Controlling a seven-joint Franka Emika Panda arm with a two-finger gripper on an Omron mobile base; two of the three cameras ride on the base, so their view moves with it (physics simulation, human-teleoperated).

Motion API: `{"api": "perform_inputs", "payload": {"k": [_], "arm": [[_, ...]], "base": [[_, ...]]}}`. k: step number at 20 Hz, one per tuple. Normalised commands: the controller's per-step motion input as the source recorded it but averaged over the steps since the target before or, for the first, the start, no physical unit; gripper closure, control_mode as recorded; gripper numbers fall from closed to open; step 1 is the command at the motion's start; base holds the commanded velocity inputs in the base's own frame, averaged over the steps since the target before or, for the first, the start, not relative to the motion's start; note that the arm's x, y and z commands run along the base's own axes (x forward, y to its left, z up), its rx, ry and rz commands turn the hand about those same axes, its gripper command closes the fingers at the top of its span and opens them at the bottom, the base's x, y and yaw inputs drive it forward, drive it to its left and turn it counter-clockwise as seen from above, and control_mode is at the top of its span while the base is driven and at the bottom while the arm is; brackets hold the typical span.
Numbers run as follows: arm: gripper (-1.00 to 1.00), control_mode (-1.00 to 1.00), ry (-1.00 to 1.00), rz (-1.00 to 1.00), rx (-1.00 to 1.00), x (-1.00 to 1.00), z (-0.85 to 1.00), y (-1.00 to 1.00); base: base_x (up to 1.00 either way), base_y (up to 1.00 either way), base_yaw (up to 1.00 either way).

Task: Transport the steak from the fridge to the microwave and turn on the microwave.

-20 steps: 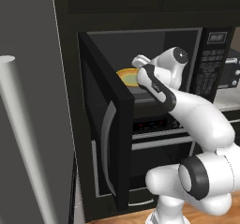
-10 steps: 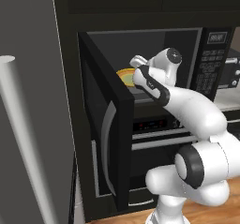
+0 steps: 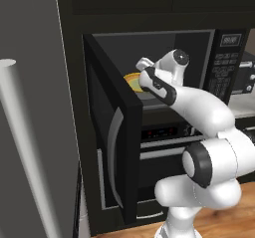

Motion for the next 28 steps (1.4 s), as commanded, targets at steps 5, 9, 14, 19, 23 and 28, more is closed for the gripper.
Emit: {"api": "perform_inputs", "payload": {"k": [5,9,14,19,23,28], "arm": [[1.00,-1.00,0.09,0.00,0.04,0.20,-0.13,0.00],[1.00,-1.00,0.09,-0.01,0.05,0.15,-0.12,0.00],[1.00,-1.00,0.06,-0.01,0.03,0.15,-0.08,0.00],[1.00,-1.00,0.02,0.00,0.01,0.17,-0.03,0.00],[1.00,-1.00,0.00,0.00,0.03,0.17,-0.05,0.00],[1.00,-1.00,0.00,0.00,0.07,0.19,-0.04,0.00]], "base": [[0.00,0.00,0.00],[0.00,0.00,0.00],[0.00,0.00,0.00],[0.00,0.00,0.00],[0.00,0.00,0.00],[0.00,0.00,0.00]]}}
